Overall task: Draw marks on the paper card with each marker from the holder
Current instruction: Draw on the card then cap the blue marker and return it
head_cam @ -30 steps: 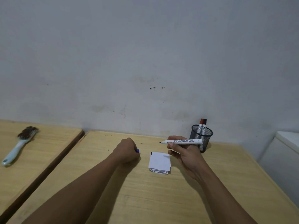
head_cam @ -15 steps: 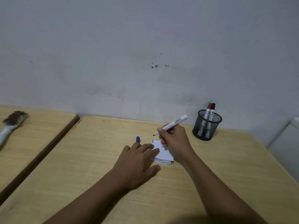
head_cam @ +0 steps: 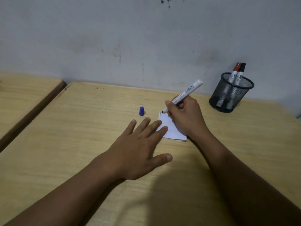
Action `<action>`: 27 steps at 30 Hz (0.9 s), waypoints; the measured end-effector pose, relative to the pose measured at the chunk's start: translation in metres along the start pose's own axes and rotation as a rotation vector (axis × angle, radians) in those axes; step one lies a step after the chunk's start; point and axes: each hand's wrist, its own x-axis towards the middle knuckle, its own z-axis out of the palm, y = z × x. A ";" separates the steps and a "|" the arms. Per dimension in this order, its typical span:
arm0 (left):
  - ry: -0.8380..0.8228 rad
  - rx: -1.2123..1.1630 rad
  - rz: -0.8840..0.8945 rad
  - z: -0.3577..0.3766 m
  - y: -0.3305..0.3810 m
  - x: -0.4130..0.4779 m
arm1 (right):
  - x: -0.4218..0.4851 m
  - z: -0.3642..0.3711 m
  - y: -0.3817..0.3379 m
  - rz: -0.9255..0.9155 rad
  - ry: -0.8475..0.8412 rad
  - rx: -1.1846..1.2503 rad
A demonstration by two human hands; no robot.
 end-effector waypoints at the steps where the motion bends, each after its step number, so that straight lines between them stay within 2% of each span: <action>1: -0.009 0.006 -0.001 0.000 0.000 0.000 | 0.000 0.000 0.000 0.002 0.006 -0.008; 14: -0.015 0.015 -0.007 0.002 0.002 0.001 | -0.002 0.000 -0.003 -0.022 0.013 -0.081; 27: -0.019 0.005 -0.003 0.001 0.001 0.002 | -0.001 -0.003 -0.006 -0.027 -0.056 -0.114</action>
